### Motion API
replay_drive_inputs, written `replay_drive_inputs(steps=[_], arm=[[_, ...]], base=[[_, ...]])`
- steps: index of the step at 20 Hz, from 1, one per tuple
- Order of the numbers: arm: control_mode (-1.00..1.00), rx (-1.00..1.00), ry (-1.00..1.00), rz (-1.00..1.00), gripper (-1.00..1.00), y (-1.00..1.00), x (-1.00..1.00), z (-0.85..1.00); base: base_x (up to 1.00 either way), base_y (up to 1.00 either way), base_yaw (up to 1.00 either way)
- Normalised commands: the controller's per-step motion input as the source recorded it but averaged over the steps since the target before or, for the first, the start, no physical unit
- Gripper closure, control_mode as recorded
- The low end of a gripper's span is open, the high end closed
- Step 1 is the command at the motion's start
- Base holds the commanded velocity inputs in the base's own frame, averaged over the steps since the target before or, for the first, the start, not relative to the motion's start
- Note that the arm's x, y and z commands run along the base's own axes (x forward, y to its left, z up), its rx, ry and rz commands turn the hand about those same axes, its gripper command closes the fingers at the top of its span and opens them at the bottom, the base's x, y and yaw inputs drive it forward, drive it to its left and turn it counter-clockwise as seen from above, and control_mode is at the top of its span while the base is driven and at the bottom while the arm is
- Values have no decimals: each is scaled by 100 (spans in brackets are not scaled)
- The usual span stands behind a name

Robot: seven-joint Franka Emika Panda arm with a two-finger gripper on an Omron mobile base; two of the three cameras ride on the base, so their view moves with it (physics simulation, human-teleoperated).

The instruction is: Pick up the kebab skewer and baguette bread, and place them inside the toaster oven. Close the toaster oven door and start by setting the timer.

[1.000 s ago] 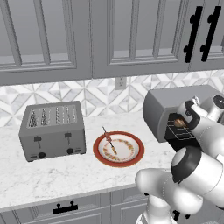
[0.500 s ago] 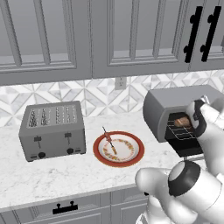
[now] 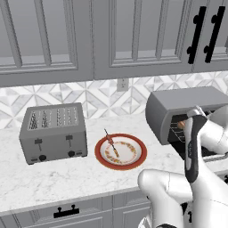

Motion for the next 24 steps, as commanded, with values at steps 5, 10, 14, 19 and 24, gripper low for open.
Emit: replay_drive_inputs(steps=[5, 10, 14, 19, 24], arm=[[-100, -14, 8, 33, -100, 100, -8, 31], [-100, -18, 10, 31, -100, 100, 1, 1], [-100, -24, 12, 25, -100, 99, 1, -1], [-100, -24, 12, 18, -100, 72, 0, -7], [-100, -17, 9, 18, -100, 34, 15, -9]], base=[[0, 0, 0], [0, 0, 0], [0, 0, 0], [0, 0, 0], [0, 0, 0]])
